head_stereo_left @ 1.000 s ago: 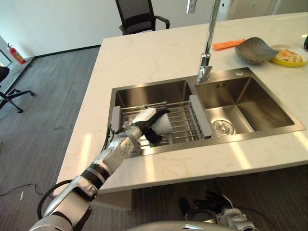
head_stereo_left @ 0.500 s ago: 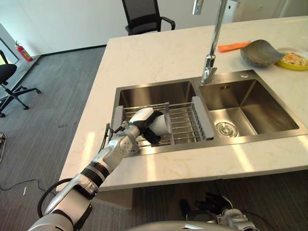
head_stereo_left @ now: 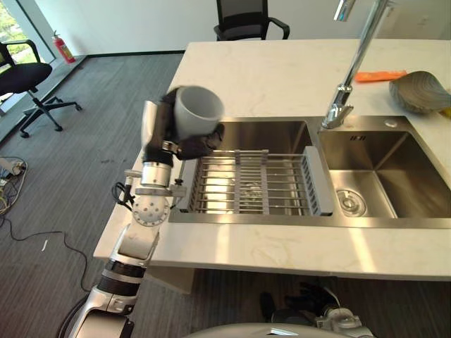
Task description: Place the dishes in the dishwasher.
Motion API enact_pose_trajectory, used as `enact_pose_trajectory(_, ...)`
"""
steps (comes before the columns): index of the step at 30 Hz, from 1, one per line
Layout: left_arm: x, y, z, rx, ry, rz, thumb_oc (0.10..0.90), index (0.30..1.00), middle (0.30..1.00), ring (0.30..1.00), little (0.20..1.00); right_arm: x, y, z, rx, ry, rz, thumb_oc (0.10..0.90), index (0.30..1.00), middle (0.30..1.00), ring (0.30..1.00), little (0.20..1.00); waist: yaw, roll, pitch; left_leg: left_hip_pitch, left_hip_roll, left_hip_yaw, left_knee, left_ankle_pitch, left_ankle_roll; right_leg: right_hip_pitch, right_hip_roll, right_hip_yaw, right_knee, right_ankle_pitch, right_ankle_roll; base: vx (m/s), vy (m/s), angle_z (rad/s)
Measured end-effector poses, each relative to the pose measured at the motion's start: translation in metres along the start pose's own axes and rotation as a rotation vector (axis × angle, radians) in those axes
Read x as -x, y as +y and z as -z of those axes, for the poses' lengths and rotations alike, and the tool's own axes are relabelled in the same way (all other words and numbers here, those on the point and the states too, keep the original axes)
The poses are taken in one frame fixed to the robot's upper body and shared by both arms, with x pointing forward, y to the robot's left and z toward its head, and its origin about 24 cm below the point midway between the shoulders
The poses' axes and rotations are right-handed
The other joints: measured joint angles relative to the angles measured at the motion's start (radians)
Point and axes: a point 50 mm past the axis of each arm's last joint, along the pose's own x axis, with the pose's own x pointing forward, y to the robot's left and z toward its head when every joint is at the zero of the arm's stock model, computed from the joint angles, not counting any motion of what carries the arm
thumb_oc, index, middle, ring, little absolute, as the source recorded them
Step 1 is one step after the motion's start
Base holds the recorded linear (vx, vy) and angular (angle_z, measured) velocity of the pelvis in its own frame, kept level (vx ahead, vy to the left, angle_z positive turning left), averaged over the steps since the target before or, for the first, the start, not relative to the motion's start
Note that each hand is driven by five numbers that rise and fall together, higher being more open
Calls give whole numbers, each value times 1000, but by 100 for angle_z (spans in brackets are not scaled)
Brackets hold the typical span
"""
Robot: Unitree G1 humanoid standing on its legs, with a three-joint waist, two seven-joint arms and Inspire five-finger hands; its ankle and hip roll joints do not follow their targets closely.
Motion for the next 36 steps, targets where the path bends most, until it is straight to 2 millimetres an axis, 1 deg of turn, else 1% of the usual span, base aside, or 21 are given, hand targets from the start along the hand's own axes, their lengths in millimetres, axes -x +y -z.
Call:
enact_pose_trajectory(5,15,34,6,-43,24,-150,400,300,300,300,300,0,-3,1,2,5,8,800,900,900,900,900,27,7,-6,-10,1,-30,0,4,-1,5,-5,-27,-1,-6,-4,-15,-65,21)
enact_pose_trajectory(9,46,61,26,-53,164,-264,400,300,300,300,300,1,-5,2,6,9,10,800,900,900,900,900,74,11,-6,-41,4,-76,11,12,-5,1,-10,-72,-1,-13,-6,-36,-84,32)
enact_pose_trajectory(10,57,68,32,-65,208,-294,400,300,300,300,300,0,-6,1,8,5,12,800,900,900,900,900,105,18,-2,-62,4,-88,25,13,-7,-8,-12,-80,-1,-17,-1,-163,-83,26)
enact_pose_trajectory(16,72,66,44,-8,288,-331,400,300,300,300,300,-1,-17,-11,19,-20,40,800,900,900,900,900,175,68,38,-219,-19,-180,106,48,-25,-82,-46,-154,0,2,2,-220,-24,45)
enact_pose_trajectory(18,69,63,43,1,278,-322,400,300,300,300,300,-3,-26,-22,31,-37,63,800,900,900,900,900,209,82,76,-293,-54,-239,82,150,-74,-127,-72,-192,12,23,-8,-411,-120,71)
enact_pose_trajectory(19,63,59,41,18,261,-318,400,300,300,300,300,-3,-25,-23,29,-44,65,800,900,900,900,900,200,82,80,-306,-66,-311,27,229,-129,-161,-72,-229,61,1,-26,-293,-78,181)
enact_pose_trajectory(20,44,53,30,47,175,-300,400,300,300,300,300,-4,-23,-29,-26,-70,67,800,900,900,900,900,149,53,96,-343,-76,-392,11,311,-195,-201,-117,-285,121,-54,-82,-340,-54,185)
enact_pose_trajectory(21,39,55,25,38,141,-294,400,300,300,300,300,-5,-16,-32,-41,-77,49,800,900,900,900,900,168,-6,98,-360,-60,-286,163,210,-121,-209,-142,-304,108,-35,-99,-211,0,167)
enact_pose_trajectory(22,37,59,24,18,133,-289,400,300,300,300,300,-6,-12,-31,-53,-80,37,800,900,900,900,900,149,-35,96,-361,-18,-183,293,139,-108,-168,-147,-330,65,-18,-98,-115,36,87)
enact_pose_trajectory(23,36,63,23,2,126,-285,400,300,300,300,300,-5,-12,-27,-61,-72,41,800,900,900,900,900,119,-51,90,-320,34,-143,363,102,-117,-137,-151,-384,40,1,-92,-172,101,126)
enact_pose_trajectory(24,32,62,20,-4,105,-268,400,300,300,300,300,-3,-17,-18,-73,-48,56,800,900,900,900,900,84,-45,82,-235,130,-125,386,67,-179,-108,-138,-442,45,-14,-94,-158,99,141)
enact_pose_trajectory(25,29,60,18,-9,89,-246,400,300,300,300,300,-3,-18,-16,-76,-39,63,800,900,900,900,900,54,-43,82,-188,199,-71,399,60,-194,-79,-135,-496,44,-11,-82,-244,196,196)
enact_pose_trajectory(26,22,47,15,20,66,-193,400,300,300,300,300,1,-29,1,-71,21,105,800,900,900,900,900,10,-38,67,-127,278,-8,382,68,-187,-54,-144,-564,56,-35,-75,-124,102,168)
enact_pose_trajectory(27,21,43,13,32,53,-170,400,300,300,300,300,6,-39,12,-84,45,133,800,900,900,900,900,16,-36,55,-96,300,32,369,69,-196,-57,-157,-604,68,-32,-62,-286,281,206)
enact_pose_trajectory(28,18,33,11,64,39,-147,400,300,300,300,300,10,-44,25,-80,76,148,800,900,900,900,900,-13,-14,37,-84,333,94,331,106,-181,-52,-165,-634,74,-43,-51,-146,190,141)
enact_pose_trajectory(29,19,30,10,77,33,-143,400,300,300,300,300,14,-53,33,-82,97,173,800,900,900,900,900,-12,-1,23,-56,314,87,252,206,-161,-71,-174,-604,96,-39,-49,-193,322,144)
enact_pose_trajectory(31,16,17,10,81,35,-93,400,300,300,300,300,25,-66,56,-104,155,223,800,900,900,900,900,-9,43,-2,-46,306,192,180,212,-185,-62,-216,-693,134,-32,-25,-81,334,153)
enact_pose_trajectory(32,17,13,9,57,27,-57,400,300,300,300,300,28,-56,72,-128,212,211,800,900,900,900,900,-3,18,-31,-45,253,229,105,179,-181,-47,-278,-747,154,-22,-1,-69,467,173)
enact_pose_trajectory(34,19,19,10,26,29,-63,400,300,300,300,300,27,-39,76,-154,227,180,800,900,900,900,900,11,-13,-63,-61,214,235,78,146,-172,-46,-317,-769,150,1,33,-20,307,110)
enact_pose_trajectory(35,22,33,14,-21,52,-99,400,300,300,300,300,28,-32,83,-116,256,176,800,900,900,900,900,38,-41,-83,-74,171,217,67,93,-163,-54,-366,-784,163,16,65,9,43,79)
enact_pose_trajectory(36,24,41,16,-38,73,-134,400,300,300,300,300,28,-31,84,-119,265,172,800,900,900,900,900,38,-54,-90,-75,155,198,58,76,-152,-56,-385,-761,169,12,71,148,558,67)
